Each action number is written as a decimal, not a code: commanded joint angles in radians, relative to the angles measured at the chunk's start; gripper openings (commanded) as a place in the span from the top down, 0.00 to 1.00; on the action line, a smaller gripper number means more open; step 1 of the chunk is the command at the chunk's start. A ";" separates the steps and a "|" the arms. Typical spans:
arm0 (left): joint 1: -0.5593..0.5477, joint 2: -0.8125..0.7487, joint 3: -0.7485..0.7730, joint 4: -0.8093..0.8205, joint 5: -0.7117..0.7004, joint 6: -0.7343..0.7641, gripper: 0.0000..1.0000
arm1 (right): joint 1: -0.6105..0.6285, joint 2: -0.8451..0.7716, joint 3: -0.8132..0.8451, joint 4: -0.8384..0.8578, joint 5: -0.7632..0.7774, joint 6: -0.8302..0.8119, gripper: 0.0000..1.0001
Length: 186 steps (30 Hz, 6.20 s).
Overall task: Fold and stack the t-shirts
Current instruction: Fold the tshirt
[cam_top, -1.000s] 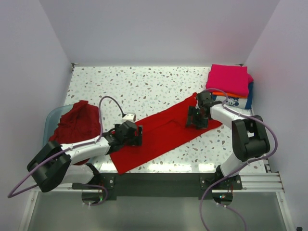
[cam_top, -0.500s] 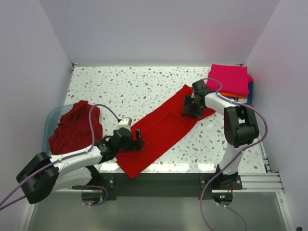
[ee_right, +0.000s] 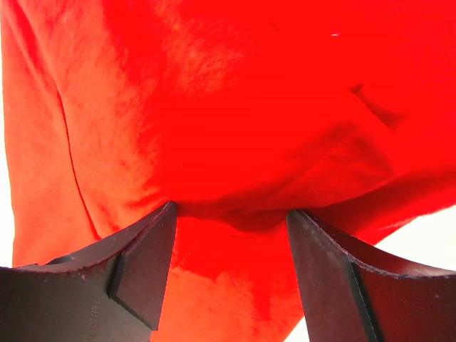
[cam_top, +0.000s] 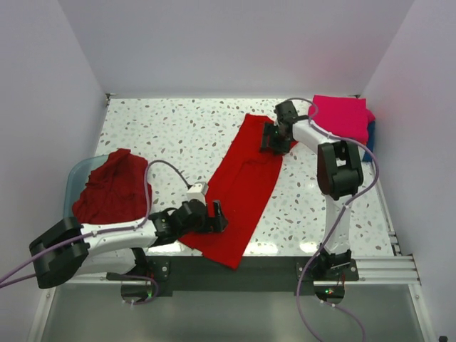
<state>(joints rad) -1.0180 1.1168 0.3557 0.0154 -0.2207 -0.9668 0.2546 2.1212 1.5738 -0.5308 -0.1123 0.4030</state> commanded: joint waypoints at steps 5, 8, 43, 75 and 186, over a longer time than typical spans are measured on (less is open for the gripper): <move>-0.077 0.147 0.104 -0.035 0.027 -0.072 0.02 | 0.003 0.190 0.189 -0.077 0.014 -0.009 0.32; -0.102 0.184 0.161 -0.031 0.024 -0.075 0.02 | 0.003 0.229 0.299 -0.116 0.025 -0.007 0.32; -0.200 0.081 0.206 -0.250 -0.194 -0.046 0.01 | 0.264 -0.403 -0.296 -0.032 0.129 0.037 0.30; -0.231 0.232 0.149 -0.106 -0.178 -0.122 0.00 | 0.295 -0.073 -0.195 -0.032 0.307 0.046 0.29; -0.232 -0.071 0.025 -0.416 -0.117 -0.190 0.25 | 1.077 -1.051 -1.120 -0.129 0.344 0.902 0.72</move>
<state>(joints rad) -1.2457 1.0233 0.4057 -0.3813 -0.3794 -1.1210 1.3167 1.0233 0.4698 -0.6815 0.2276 1.2694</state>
